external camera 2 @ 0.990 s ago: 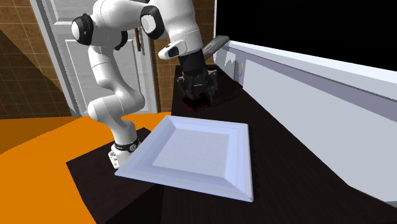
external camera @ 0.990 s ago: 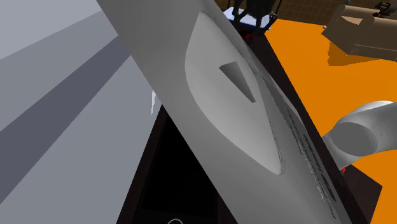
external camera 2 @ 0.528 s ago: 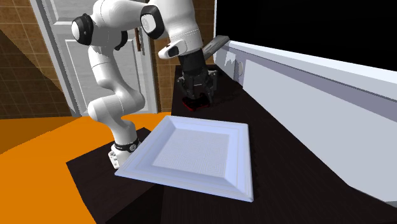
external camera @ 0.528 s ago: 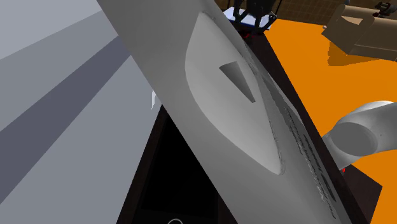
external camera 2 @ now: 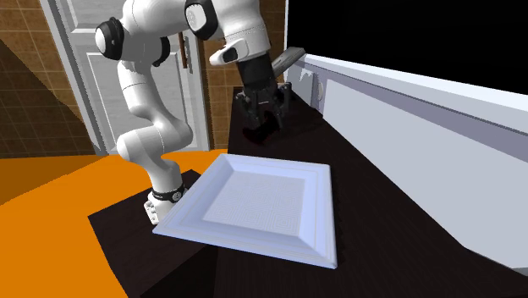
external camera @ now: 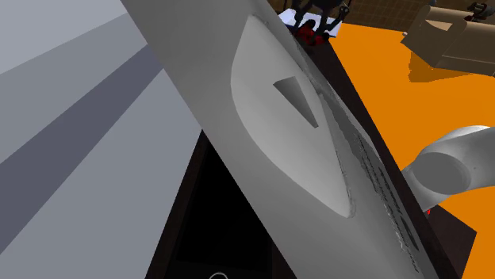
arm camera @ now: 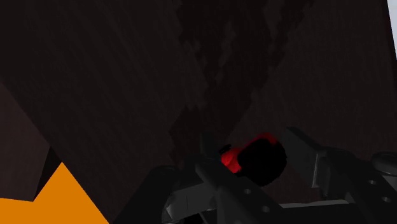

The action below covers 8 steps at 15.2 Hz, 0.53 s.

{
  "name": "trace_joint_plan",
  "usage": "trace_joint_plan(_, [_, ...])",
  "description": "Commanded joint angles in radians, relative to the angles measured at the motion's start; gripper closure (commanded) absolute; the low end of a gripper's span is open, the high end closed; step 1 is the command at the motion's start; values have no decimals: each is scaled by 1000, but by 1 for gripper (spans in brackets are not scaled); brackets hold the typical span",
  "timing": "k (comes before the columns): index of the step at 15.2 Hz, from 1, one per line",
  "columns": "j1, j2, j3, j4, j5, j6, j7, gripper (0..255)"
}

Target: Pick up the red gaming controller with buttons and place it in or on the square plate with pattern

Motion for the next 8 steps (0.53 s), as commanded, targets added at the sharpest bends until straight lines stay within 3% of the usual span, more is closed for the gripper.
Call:
trace_joint_plan(1, [-2, 6, -3, 32, -4, -26, 4, 255])
trace_joint_plan(8, [-6, 32, -9, 148, -15, -115, 23, 255])
